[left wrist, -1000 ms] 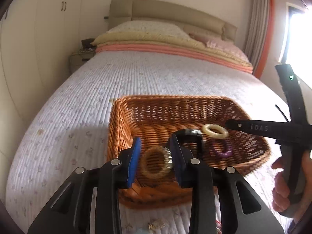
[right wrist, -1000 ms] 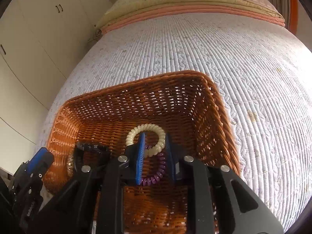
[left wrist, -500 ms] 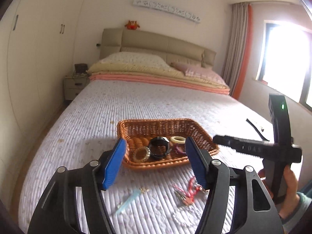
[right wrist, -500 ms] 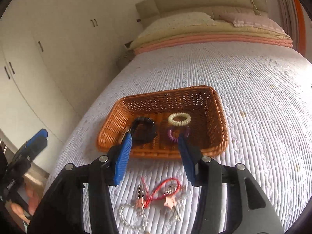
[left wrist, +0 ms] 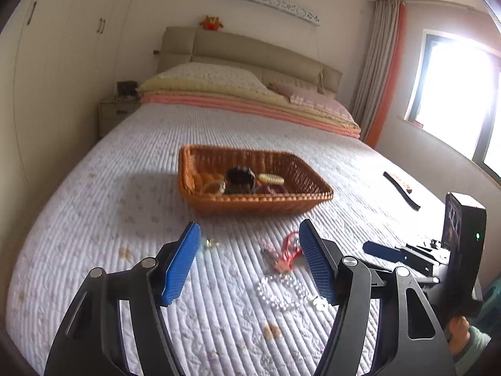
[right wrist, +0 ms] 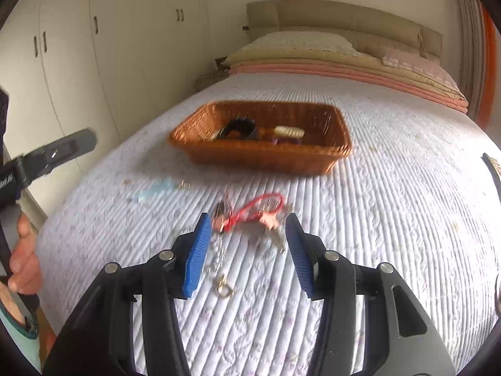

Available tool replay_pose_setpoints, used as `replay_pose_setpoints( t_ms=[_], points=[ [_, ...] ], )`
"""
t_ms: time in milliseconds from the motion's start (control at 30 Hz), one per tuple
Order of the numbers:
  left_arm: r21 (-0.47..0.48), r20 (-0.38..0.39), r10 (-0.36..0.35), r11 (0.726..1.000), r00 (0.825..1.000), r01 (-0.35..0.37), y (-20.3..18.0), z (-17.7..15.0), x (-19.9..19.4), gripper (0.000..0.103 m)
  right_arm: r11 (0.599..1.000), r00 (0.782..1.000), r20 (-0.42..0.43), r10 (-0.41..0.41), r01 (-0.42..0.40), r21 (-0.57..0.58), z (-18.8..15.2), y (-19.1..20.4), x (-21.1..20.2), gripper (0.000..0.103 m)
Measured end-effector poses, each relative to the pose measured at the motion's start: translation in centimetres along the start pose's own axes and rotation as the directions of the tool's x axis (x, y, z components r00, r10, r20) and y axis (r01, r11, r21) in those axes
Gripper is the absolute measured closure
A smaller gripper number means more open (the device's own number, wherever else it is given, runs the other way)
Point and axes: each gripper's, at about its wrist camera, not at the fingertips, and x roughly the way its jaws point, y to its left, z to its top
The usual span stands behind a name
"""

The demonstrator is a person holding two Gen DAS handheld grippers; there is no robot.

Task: Organize jewelry
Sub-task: 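Withdraw both open grippers from the basket toward the remaining jewelry, then grasp the light blue hair clip with the left gripper while the right gripper grasps the small gold charm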

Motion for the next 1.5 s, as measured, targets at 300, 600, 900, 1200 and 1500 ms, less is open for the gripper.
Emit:
replay_pose_setpoints(
  t_ms=[300, 600, 900, 1200, 1500],
  points=[
    [-0.044, -0.074, 0.039, 0.998, 0.997, -0.043, 2.3, -3.0, 2.2, 0.039, 1.000, 0.994, -0.108, 0.030, -0.030, 0.007, -3.9, 0.3, 2.2, 0.057],
    [-0.098, -0.185, 0.113, 0.986, 0.976, -0.133, 8.0, -4.1, 4.1, 0.040, 0.999, 0.980, -0.195, -0.026, 0.019, -0.037, -5.5, 2.3, 4.6, 0.065],
    [0.110, -0.325, 0.095, 0.992, 0.941, -0.062, 8.1, -3.1, 9.5, 0.041, 0.999, 0.982, -0.189, -0.025, 0.015, -0.050, -5.7, 2.4, 4.5, 0.065],
    [0.174, -0.353, 0.067, 0.985, 0.933, -0.005, 7.2, -3.0, 10.9, 0.059, 0.996, 0.980, -0.179, -0.090, 0.086, -0.031, -5.5, 2.0, 4.8, 0.083],
    [0.157, -0.379, 0.029, 0.987, 0.925, 0.033, 5.6, -3.8, 10.6, 0.064, 0.998, 0.983, -0.174, -0.063, 0.067, 0.021, -5.5, 0.9, 4.7, 0.084]
  ],
)
